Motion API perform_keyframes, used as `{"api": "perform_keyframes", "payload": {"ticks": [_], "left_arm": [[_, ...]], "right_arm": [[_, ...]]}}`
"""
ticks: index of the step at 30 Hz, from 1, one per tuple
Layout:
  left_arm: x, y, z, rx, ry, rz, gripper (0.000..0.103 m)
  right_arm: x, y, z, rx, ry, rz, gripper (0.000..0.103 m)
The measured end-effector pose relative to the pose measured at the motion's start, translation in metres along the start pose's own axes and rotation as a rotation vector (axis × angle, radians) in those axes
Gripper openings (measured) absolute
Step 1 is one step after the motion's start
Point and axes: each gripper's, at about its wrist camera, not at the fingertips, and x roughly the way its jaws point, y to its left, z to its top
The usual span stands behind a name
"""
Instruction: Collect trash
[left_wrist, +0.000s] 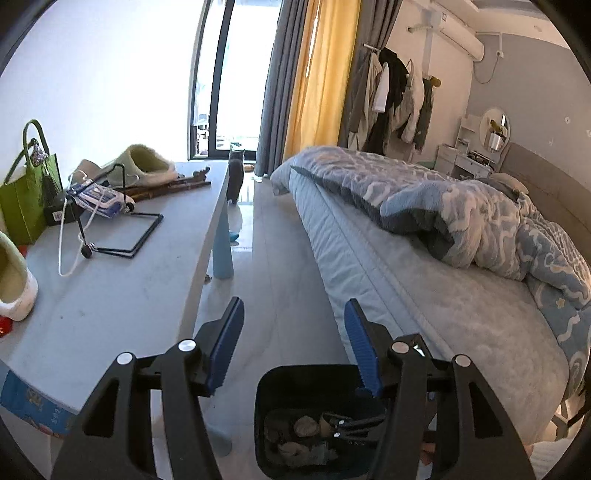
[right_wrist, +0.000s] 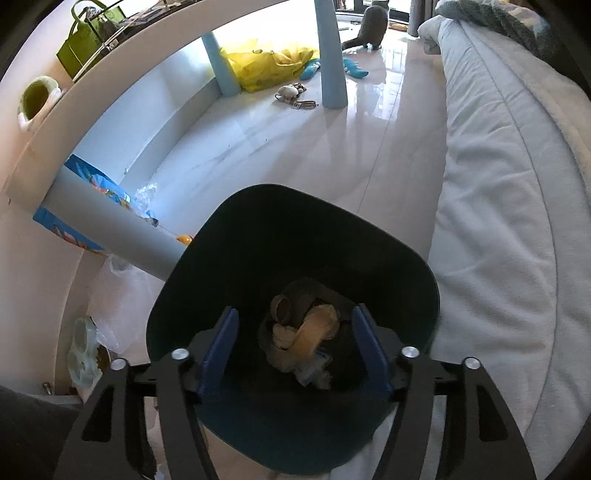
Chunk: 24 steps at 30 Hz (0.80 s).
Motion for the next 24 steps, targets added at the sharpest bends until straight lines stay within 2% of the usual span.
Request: {"api": "perform_keyframes", "payload": {"ticks": [4,9,12,15,17,20,24], "left_arm": [[-0.011,-0.006,0.008,0.024,-0.043,0.024,0.063],[-0.021,-0.017,0.013,0.056,-0.076,0.045,0.072],[-0.024,-0.026,0.014,0.061,-0.087,0.031,0.081],[-0.031,-0.044,0.013,0.112,-0.102,0.045,0.086],[-0.036,-0.055,0.01,0.134,-0.107,0.052,0.096],[-0.038,-0.07,0.003,0.15,-0.106,0.085,0.098],[-0.045,-0.083,-0.007,0.123,-0.104,0.086,0.1]], "right_arm": [[-0.013,-0.001,0.0,0.007,-0.04,0.005,0.071],[-0.06,-0.004,0.005,-0.002,-0.18,-0.022,0.078],[-0.094,-0.011,0.004,-0.01,-0.279,-0.052,0.082],[-0.134,-0.024,-0.004,0.007,-0.384,-0.108,0.084],[-0.159,-0.034,-0.011,0.023,-0.444,-0.143,0.088],[-0.198,-0.048,-0.029,0.047,-0.533,-0.198,0.096],[-0.242,-0.066,-0.06,0.068,-0.612,-0.286,0.099]]}}
